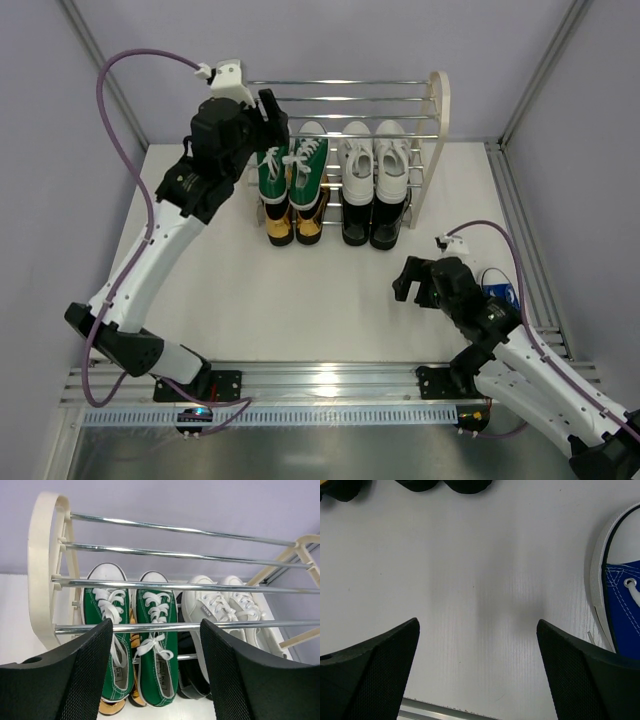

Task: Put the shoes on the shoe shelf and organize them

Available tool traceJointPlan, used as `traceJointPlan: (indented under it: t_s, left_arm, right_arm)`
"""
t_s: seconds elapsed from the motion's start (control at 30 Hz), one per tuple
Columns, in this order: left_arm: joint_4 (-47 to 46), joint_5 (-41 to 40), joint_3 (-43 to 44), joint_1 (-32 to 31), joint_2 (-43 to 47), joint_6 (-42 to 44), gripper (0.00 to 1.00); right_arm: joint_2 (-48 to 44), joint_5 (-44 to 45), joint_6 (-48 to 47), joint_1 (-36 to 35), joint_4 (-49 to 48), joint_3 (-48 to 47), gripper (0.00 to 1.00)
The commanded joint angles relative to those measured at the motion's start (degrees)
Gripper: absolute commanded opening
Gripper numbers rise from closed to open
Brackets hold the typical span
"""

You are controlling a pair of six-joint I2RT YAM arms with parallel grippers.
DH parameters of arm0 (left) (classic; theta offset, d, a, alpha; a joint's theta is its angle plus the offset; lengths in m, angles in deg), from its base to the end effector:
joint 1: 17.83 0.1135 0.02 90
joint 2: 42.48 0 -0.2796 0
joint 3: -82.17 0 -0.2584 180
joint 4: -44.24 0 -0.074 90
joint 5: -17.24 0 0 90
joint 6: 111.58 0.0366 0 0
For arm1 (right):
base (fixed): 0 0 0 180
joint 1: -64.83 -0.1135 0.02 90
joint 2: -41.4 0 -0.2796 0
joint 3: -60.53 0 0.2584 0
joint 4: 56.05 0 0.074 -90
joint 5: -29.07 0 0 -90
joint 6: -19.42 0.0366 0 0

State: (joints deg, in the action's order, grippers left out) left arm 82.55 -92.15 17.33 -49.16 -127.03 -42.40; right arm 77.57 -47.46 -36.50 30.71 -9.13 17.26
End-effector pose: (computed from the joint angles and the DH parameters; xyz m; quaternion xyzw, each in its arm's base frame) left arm 0.2825 -0.1578 0.5089 -0.0424 0.7493 -0.1712 0.6384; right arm 0.1164 0.0686 0.2403 0.0494 0.8994 0.1481 0.4083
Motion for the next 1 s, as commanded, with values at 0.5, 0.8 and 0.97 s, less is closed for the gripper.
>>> traceJointPlan:
  t_s: [0.5,0.8,0.97]
  left_arm:
    - [0.0,5.0,-36.8,-18.1,28.5,-13.4,0.89]
    - [3.3,10.2,-47.8,-18.2,39.5,-14.5,0.91]
    - [3.2,11.4,-49.9,-18.3,41.1,-14.4,0.92]
  right_arm:
    - [11.0,19.8,1.5,24.9,18.7,-17.5,1.00]
    - [14.7,6.5,0.5,49.2,16.7,-15.7,1.00]
    - [17.7,6.5,2.0,50.5,14.7,-13.9,1.00]
